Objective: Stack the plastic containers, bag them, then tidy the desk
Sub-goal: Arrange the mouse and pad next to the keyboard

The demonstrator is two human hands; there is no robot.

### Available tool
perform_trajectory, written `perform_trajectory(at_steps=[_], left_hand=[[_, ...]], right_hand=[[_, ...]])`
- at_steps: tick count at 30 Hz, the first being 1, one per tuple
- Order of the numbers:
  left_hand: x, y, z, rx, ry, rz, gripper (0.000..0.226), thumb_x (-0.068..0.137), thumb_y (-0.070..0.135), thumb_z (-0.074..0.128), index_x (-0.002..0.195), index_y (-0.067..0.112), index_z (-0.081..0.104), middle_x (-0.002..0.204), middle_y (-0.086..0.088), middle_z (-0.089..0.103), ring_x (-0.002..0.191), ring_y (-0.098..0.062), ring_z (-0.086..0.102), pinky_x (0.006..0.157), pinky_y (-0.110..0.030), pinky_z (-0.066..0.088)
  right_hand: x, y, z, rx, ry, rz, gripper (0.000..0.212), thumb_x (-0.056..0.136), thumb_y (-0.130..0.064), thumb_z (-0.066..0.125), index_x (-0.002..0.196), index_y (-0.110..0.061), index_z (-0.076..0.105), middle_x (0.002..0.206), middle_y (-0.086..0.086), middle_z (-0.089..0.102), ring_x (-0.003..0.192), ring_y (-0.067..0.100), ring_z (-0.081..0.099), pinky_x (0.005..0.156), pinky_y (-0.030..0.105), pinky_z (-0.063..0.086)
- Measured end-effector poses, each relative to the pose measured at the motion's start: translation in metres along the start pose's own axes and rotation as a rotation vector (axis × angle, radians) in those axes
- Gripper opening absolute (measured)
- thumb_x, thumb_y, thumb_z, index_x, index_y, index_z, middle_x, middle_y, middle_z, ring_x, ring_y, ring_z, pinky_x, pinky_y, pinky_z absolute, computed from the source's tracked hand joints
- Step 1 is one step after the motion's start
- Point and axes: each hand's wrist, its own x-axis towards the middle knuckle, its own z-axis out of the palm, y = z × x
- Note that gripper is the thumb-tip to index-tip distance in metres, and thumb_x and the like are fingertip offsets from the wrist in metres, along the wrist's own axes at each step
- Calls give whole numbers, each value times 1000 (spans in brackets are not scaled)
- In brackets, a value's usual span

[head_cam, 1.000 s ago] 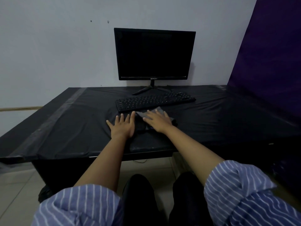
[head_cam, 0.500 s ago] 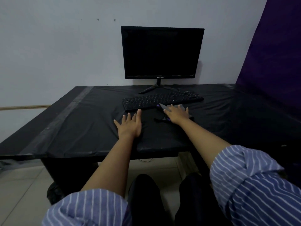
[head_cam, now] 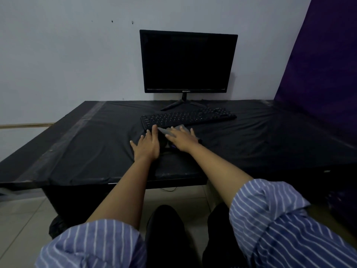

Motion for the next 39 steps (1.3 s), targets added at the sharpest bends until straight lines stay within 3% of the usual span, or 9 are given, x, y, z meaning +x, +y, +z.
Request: perform_trajectory(at_steps=[8,13,18,21,25,31,39], left_hand=[[-5,2,-4,-49,7,-9,56,102,18,16,153,20,-8,158,-16,18,147,-32,15,116,-59,2],[-1,1,-3,-94,14,-21,55,103,23,14,153,21,-9,158,-12,21,146,-31,18,116,-59,1],[3,-4,-3,-160,27,-52,55,104,27,11,151,20,-15,156,-14,27,142,-34,27,117,-57,3],[2,-4,-2,-119,17,-47,57,103,23,17,152,20,-13,154,-16,30,141,-35,29,116,-59,5],[-1,-1,-3,-59,17,-28,58,102,19,20,153,20,-9,154,-15,30,144,-33,25,115,-61,5],[-6,3,-6,-1,-2,-1,58,102,17,18,153,20,-10,156,-16,25,145,-33,20,115,-62,5],[3,-2,-2,-84,27,-33,55,103,26,15,153,22,-9,154,-16,30,143,-34,26,116,-59,5]], right_hand=[[-13,59,-17,21,58,187,56,101,-51,24,152,-27,24,161,-5,20,150,20,7,119,49,-4],[-23,39,-9,55,60,128,57,99,-55,27,150,-29,29,159,2,26,149,21,13,119,45,2],[-46,2,7,16,70,-17,54,100,-52,30,149,-30,32,158,-7,29,148,21,17,118,45,6],[-57,1,6,36,65,-25,54,101,-50,32,150,-29,31,158,-3,29,148,22,16,119,44,4],[-61,29,-7,63,52,52,54,101,-50,31,151,-30,27,159,0,25,149,20,13,119,44,1],[-66,76,-14,21,125,189,53,100,-53,30,149,-31,32,156,-2,33,148,21,17,118,44,7],[-86,7,1,34,108,65,54,99,-53,31,148,-30,33,154,2,36,148,23,18,118,50,8]])
